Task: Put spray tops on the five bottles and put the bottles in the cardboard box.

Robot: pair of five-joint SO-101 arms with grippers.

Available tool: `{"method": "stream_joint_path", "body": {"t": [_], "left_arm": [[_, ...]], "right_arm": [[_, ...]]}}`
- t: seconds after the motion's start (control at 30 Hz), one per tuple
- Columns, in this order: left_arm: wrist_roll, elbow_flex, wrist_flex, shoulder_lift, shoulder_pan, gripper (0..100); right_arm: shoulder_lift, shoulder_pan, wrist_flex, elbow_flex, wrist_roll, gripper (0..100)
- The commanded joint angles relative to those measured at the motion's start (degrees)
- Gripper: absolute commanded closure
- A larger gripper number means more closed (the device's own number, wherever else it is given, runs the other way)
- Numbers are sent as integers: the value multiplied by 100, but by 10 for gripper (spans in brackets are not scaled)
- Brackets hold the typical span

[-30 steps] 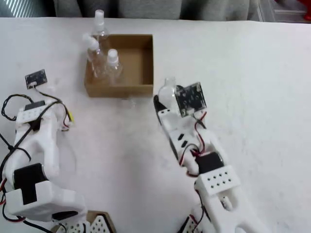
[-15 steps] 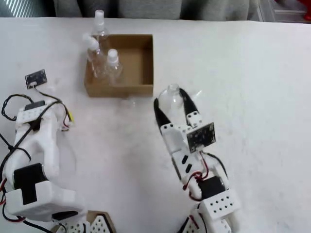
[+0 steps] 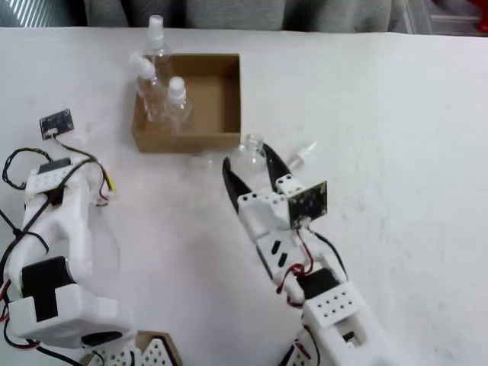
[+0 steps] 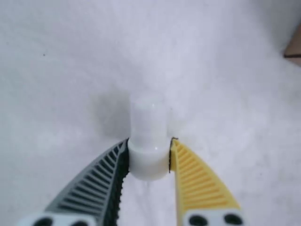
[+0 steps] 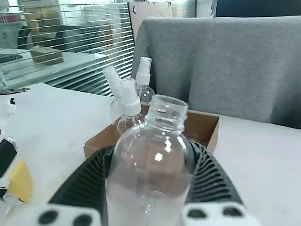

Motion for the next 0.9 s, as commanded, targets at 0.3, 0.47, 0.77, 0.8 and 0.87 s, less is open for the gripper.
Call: {"method": "stream_joint_path", "body": {"t": [0.3, 0.47, 0.77, 0.8, 0.87], "left_arm": [[-35, -668, 53, -426, 268, 935], [-35, -1178, 255, -1420, 655, 935], [-79, -2163, 105, -3020, 1341, 932], [-79, -2207, -35, -3116, 1411, 932], [-62, -2233, -343, -3284, 1578, 932]], "right_arm": [[2035, -171, -1921, -299, 492, 981], [2246, -409, -1912, -290, 492, 981], [2229, -875, -1903, -158, 501, 981], [2229, -919, -1895, -158, 501, 981], [2229, -989, -1895, -149, 501, 981]]}}
